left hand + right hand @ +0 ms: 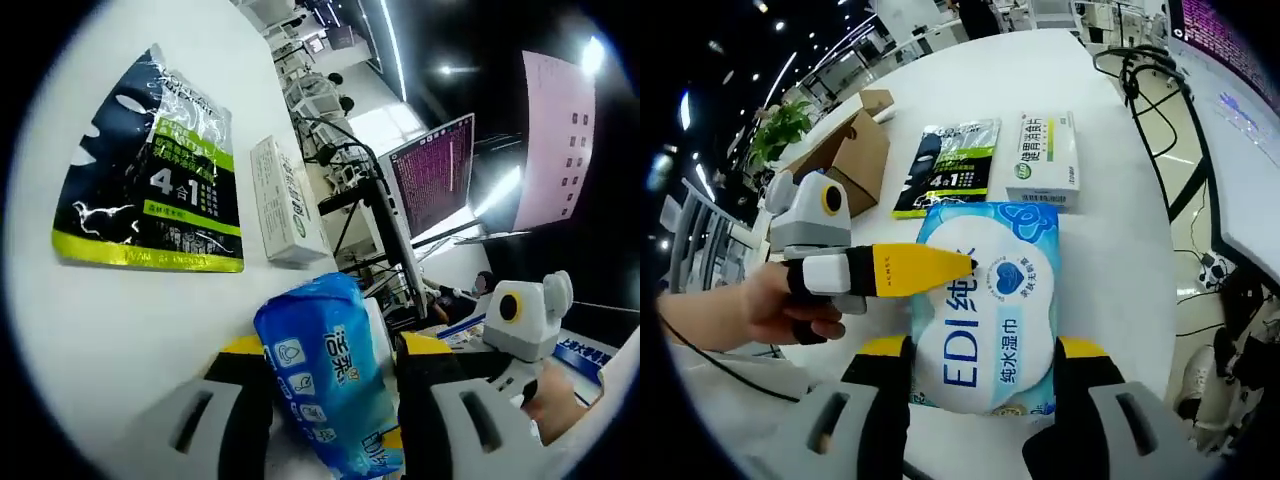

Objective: Operate the shoe box by opening the lid, removing the specified soft item, and placing it in the target area until the item is outside and the box remains undamaged.

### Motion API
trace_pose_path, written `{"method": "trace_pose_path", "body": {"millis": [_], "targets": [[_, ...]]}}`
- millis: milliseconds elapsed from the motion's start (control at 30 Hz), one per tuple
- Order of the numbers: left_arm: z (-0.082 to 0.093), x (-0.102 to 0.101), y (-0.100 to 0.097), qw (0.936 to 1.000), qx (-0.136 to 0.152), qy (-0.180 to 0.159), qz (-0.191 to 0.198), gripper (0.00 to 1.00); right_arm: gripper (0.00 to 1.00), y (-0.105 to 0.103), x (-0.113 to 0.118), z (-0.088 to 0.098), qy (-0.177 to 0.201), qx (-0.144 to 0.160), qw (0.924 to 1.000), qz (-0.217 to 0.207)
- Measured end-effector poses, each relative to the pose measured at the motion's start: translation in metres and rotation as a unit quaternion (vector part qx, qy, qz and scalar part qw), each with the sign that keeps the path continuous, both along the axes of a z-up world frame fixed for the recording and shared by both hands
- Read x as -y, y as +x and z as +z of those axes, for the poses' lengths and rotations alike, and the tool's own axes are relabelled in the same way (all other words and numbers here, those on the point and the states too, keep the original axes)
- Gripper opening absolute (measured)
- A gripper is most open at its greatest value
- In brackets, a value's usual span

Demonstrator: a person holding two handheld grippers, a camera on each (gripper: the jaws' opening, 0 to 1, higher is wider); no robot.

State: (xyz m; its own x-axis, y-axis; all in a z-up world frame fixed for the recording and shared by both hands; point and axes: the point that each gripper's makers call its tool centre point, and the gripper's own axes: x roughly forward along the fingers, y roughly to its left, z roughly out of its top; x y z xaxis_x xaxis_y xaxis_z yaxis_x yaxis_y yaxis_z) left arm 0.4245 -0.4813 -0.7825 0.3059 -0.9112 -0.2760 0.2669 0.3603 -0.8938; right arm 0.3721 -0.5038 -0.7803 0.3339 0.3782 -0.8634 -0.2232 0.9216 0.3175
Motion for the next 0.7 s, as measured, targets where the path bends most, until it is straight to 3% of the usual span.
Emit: {"method": "trace_pose_path", "body": {"millis": [167, 233, 300, 467, 567, 700], "targets": [[0.002, -0.004, 0.0, 0.9994, 0.022, 0.027, -0.007, 0.51, 0.57, 0.008, -0.005, 0.002, -0.016, 0.025, 0.9995, -0.003], [0.004, -0.005, -0.001, 0.9983, 0.043, 0.039, -0.01, 0.55, 0.58, 0.008, -0.009, -0.002, -0.036, 0.036, 0.9986, 0.013], [0.005, -0.005, -0.004, 0.9979, 0.046, 0.043, -0.012, 0.57, 0.6, 0.007, -0.01, -0.008, -0.055, 0.041, 0.9973, 0.026], [0.005, -0.013, -0.008, 0.9968, 0.054, 0.057, -0.014, 0.58, 0.62, -0.004, -0.015, -0.023, -0.05, 0.026, 0.9982, 0.024], [0.003, -0.019, -0.009, 0.9974, 0.046, 0.055, -0.013, 0.58, 0.62, -0.006, -0.014, -0.022, -0.051, 0.036, 0.998, 0.01], [0.006, -0.022, -0.01, 0.9967, 0.049, 0.062, -0.021, 0.62, 0.63, -0.001, -0.014, -0.024, -0.052, 0.007, 0.9984, 0.02]]}}
